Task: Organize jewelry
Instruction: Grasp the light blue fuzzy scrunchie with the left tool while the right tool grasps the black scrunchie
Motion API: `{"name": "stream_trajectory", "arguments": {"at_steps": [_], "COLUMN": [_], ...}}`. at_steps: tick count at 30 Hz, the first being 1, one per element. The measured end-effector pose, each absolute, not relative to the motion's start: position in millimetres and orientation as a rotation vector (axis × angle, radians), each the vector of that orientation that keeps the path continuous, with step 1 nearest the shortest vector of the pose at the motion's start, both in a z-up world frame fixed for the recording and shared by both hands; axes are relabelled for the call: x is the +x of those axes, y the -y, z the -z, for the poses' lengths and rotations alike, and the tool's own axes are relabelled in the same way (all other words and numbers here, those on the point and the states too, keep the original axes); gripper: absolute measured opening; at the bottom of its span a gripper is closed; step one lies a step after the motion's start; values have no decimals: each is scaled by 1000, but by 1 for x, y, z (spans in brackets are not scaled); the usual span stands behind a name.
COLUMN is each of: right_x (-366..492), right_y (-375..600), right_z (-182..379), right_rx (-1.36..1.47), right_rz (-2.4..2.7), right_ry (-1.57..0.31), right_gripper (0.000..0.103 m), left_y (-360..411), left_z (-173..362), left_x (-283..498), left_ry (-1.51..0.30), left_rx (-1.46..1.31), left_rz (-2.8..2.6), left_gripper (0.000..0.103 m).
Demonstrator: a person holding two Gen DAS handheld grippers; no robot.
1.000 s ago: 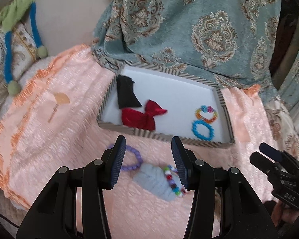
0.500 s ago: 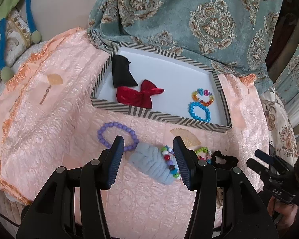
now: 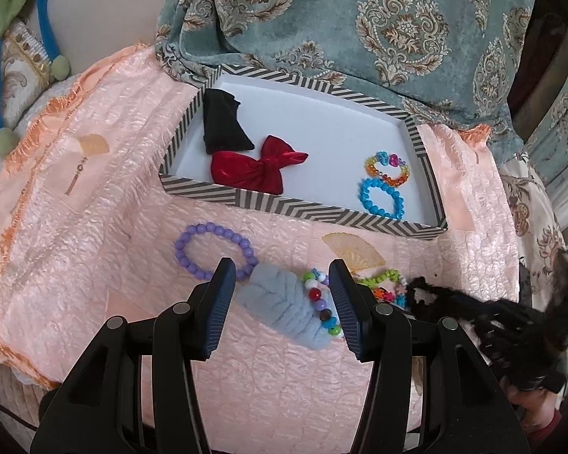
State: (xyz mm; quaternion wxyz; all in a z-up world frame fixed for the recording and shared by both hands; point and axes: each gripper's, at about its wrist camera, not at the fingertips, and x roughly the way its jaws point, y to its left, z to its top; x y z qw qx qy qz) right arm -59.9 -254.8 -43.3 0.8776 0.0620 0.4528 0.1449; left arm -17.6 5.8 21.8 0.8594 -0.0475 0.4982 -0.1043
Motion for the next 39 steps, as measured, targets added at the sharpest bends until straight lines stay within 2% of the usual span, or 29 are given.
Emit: {"name": "stream_trajectory", "arguments": {"at_steps": [9, 26, 28, 29, 31, 39], "right_x": [-60, -61, -61, -62, -64, -66], "right_y": [275, 273, 273, 274, 273, 273], "right_z": [5, 7, 6, 5, 1, -13], "right_rx": [197, 232, 231, 230, 228, 233], "right_rz": [-285, -326, -328, -329, -333, -338], "right_ry": [-832, -825, -821, -818, -811, -773], "right_gripper": [10, 10, 10, 10, 10, 10], "left_y": [-9, -29, -25, -23, -21, -32], "left_z": [-6, 47, 47, 45, 36, -20], "left_x": [-12, 3, 4, 3, 0, -9], "left_ry": [-1110, -1214, -1203, -1192, -1158, -1017], "left_rx": [-175, -445, -436, -420, -394, -343], "left_rz": [231, 115, 128, 129, 138, 175], "left_gripper": [51, 50, 32, 30, 16, 12]}}
